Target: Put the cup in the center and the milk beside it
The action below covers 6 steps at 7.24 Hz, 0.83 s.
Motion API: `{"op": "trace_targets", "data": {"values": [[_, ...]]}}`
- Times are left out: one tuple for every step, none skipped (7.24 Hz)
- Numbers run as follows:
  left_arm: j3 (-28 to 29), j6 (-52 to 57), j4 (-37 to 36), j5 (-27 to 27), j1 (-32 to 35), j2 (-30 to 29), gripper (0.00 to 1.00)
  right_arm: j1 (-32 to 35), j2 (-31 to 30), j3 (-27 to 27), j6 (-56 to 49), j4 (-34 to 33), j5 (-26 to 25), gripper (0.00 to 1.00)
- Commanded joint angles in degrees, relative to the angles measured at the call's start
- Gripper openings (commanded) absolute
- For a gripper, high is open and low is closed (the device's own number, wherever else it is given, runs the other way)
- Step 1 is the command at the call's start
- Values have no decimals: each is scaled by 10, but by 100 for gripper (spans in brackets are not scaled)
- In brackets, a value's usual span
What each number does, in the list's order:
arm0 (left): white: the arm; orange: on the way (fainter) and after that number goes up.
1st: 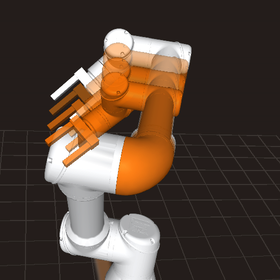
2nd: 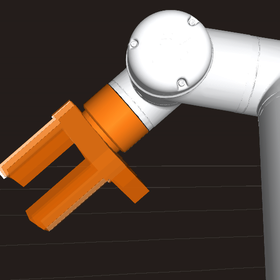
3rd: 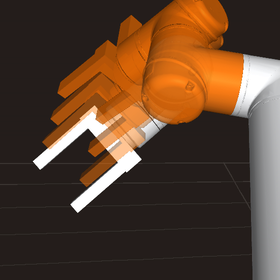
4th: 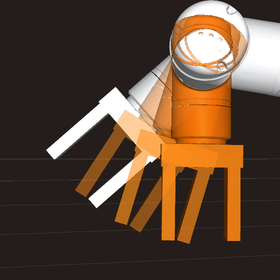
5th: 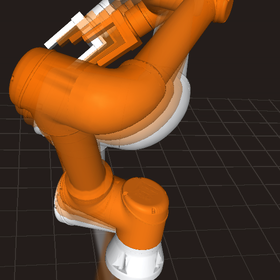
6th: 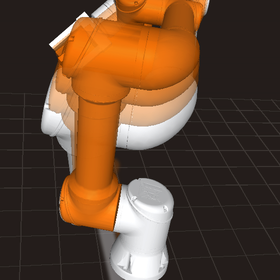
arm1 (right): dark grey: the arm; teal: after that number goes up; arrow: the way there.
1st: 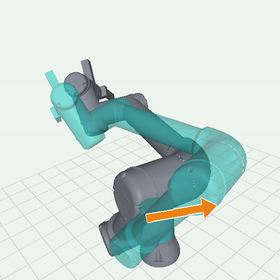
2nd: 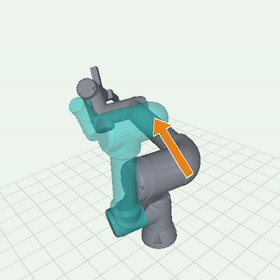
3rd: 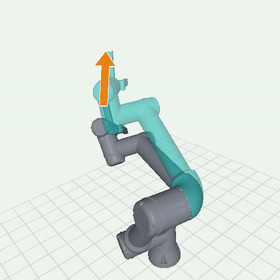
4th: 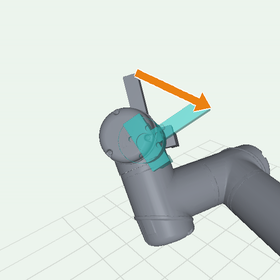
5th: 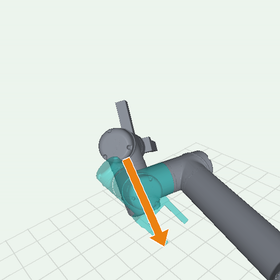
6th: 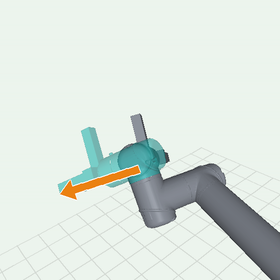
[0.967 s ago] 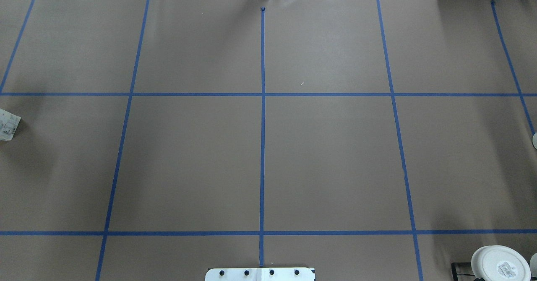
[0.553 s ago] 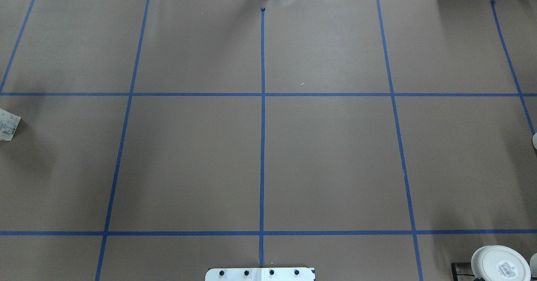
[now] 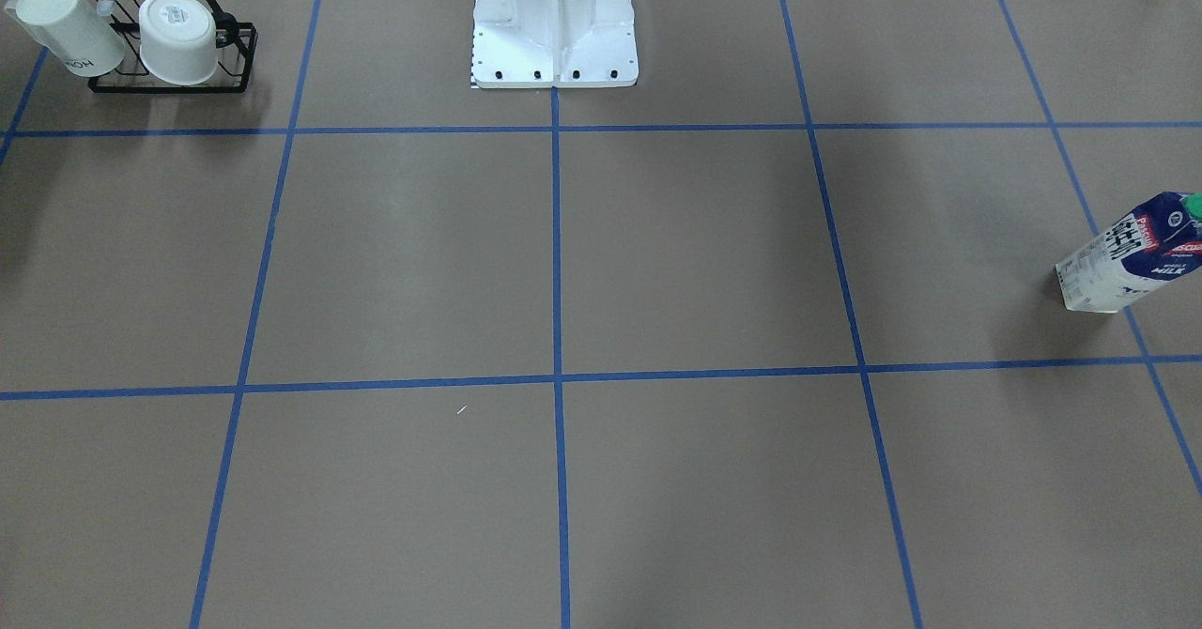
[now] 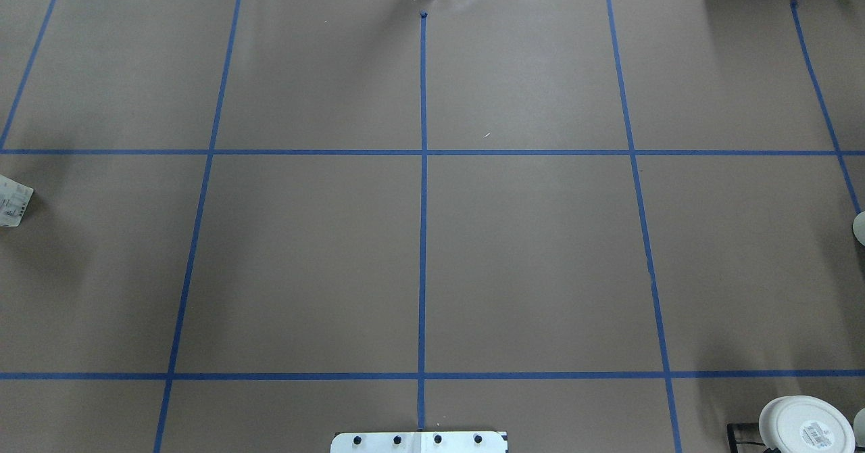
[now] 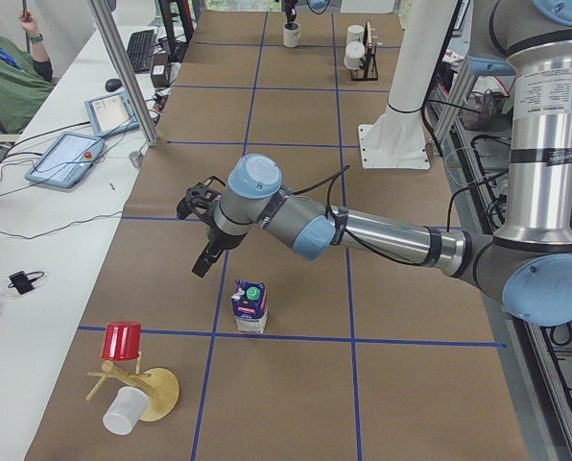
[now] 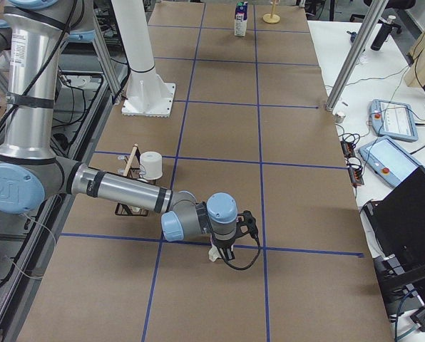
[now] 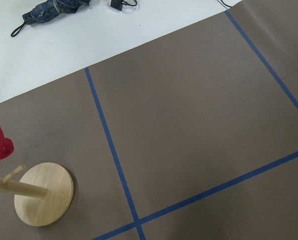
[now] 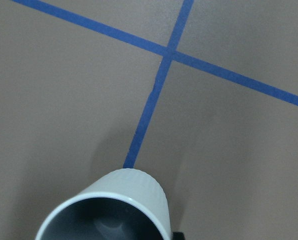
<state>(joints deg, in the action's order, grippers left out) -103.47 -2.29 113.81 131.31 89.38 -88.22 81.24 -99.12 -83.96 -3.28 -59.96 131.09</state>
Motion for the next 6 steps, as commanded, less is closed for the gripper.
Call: {"op": "trace_targets", "data": {"values": [[2,0,0,0,0,1,99,0,9,-12,1,13,8,0],[2,0,-1,0,0,2,99,3,21,-36,6,5,13,0],[5,0,-1,0,0,2,99,8,50,-42,9,-3,22,0],[10,1,0,0,0,2,99,7,87,-43,53,-3,24,0],[12,1,0,0,0,2,99,1,127,-47,158,-1,31,0],[12,1,0,1,0,2,99,-41,149,-80,254,2,45,0]]}}
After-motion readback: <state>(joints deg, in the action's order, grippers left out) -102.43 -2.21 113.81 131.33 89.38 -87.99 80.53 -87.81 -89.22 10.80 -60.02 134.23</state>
